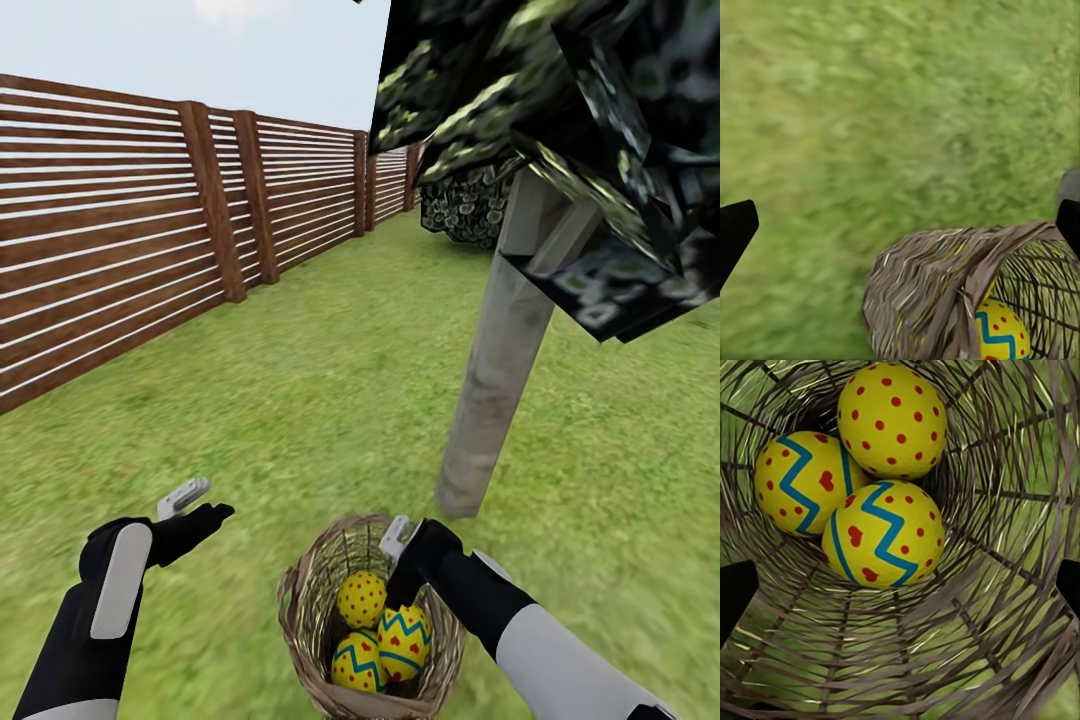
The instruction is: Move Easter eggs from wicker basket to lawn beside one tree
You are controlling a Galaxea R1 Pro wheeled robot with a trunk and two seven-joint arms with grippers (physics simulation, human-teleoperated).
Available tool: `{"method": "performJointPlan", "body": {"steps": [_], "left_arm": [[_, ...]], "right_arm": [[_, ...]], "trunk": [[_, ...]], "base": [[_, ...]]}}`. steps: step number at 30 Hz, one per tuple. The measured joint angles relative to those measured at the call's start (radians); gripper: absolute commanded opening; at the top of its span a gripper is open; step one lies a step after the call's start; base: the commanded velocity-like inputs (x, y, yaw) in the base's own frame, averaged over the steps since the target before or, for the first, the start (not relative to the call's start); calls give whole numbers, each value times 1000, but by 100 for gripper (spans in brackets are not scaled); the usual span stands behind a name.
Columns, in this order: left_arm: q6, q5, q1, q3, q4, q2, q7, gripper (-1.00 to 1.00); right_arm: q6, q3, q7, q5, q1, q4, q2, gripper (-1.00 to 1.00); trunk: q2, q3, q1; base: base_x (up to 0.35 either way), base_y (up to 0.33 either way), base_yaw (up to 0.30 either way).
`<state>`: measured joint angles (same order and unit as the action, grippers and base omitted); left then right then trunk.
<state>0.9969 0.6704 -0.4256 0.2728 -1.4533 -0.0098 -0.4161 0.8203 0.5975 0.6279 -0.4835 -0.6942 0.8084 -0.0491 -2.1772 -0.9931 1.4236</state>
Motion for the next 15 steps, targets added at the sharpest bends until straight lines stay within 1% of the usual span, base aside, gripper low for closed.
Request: {"method": "performJointPlan", "body": {"steps": [12,13,14,15], "left_arm": [[0,0,0,-1,0,0,0,100],[0,0,0,0,0,1,0,100],[0,0,0,-1,0,1,0,100],[0,0,0,0,0,0,0,100]], "right_arm": [[0,-2,-1,10,0,-1,0,100],[1,-6,-1,10,0,-1,0,100],[1,-19,-1,11,0,-1,-1,100],[2,-40,-1,11,0,-1,-5,100]], "trunk": [[-84,-38,46],[-91,-41,50],[-98,-44,54],[-105,-47,58]], "base": [[0,0,0],[0,0,0],[0,0,0],[0,0,0]]}}
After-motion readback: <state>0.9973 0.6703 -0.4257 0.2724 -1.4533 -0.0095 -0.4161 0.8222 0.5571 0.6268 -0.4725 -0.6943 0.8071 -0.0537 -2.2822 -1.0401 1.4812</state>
